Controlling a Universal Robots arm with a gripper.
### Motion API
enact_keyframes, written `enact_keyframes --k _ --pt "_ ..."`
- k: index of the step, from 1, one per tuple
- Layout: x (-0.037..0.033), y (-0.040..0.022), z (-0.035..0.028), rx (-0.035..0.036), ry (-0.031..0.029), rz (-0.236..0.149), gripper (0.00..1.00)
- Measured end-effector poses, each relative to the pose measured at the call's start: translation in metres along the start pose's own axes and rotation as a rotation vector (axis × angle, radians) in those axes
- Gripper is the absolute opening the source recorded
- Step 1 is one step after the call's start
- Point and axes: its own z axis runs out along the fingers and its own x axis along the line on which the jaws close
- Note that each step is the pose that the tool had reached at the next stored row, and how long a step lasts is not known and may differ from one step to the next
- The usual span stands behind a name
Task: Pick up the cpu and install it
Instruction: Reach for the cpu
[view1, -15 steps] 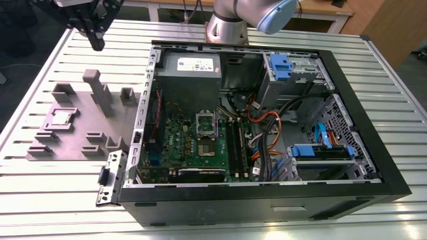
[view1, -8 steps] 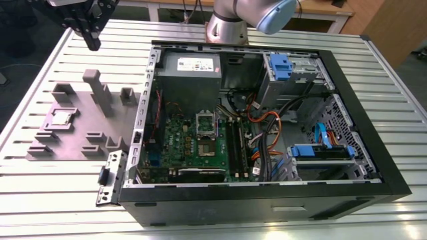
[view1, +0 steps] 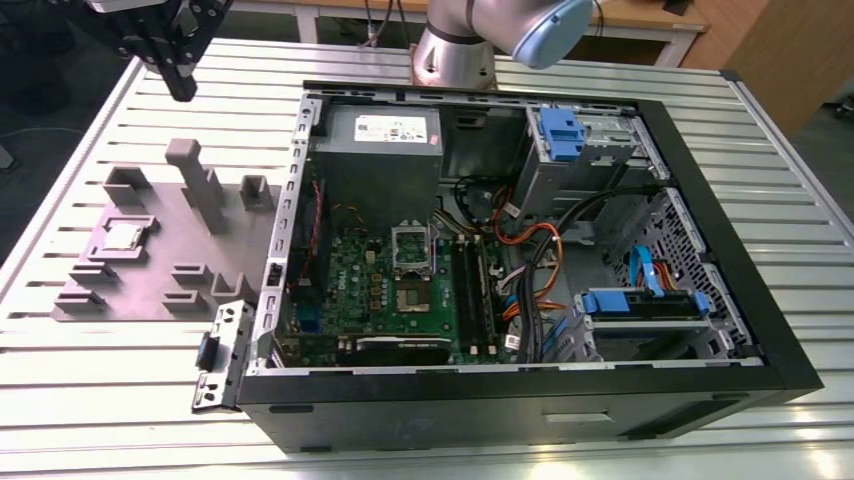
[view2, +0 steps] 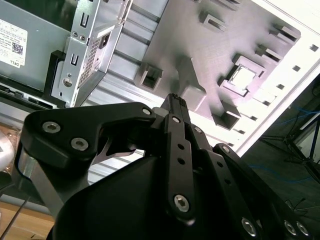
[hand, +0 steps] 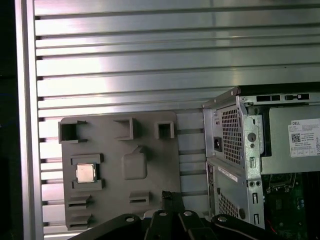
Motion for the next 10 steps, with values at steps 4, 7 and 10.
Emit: enact_keyframes --k 4,7,10 --pt "0.0012 -0.0001 0.0001 0.0 0.0001 0.0 0.11" --pt "0.0019 -0.0002 0.0002 0.0 0.0001 0.0 0.11" --pt "0.0025 -0.0002 0.0003 0.0 0.0002 0.0 0.11"
